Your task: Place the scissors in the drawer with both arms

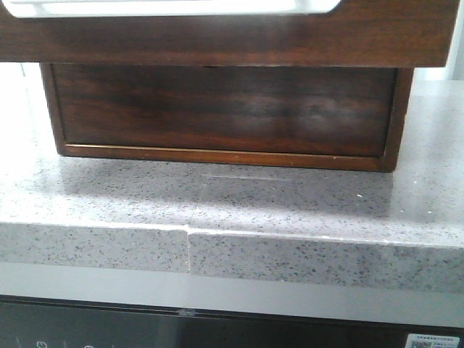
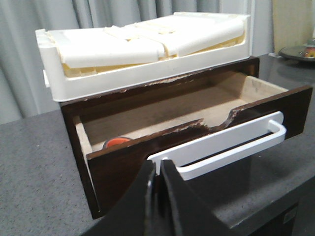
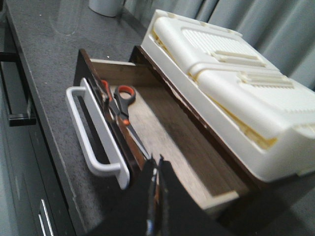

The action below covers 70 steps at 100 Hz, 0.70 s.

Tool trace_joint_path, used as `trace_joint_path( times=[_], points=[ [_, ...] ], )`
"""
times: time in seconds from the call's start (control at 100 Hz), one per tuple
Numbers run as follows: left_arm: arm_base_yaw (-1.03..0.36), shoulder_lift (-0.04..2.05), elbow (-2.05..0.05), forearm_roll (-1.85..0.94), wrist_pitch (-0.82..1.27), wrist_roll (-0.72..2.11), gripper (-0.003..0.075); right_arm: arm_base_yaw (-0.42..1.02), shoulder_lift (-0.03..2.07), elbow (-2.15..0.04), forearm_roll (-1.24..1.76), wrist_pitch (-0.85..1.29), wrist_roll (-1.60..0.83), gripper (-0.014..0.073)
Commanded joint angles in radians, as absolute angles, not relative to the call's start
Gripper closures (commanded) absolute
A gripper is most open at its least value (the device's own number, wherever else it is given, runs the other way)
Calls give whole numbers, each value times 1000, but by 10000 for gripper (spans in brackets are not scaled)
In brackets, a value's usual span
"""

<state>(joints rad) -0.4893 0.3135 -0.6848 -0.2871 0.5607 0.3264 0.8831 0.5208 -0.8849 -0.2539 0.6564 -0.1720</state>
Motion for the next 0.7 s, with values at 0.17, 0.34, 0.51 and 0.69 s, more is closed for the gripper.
trace_joint_path(
  times=[0.17, 0.34, 0.51, 0.69],
  points=[
    [-496, 322, -650, -270, 487, 285, 740, 883, 248, -647, -328, 524, -139, 638],
    [-496, 323, -638, -270, 489, 285, 740, 883, 193, -631, -328, 540, -139, 638],
    [-496, 323, -638, -270, 489, 285, 740, 883, 193, -631, -328, 543, -139, 638],
    [-496, 323, -638, -270, 489, 285, 740, 883, 193, -631, -328, 543, -139, 638]
  ],
)
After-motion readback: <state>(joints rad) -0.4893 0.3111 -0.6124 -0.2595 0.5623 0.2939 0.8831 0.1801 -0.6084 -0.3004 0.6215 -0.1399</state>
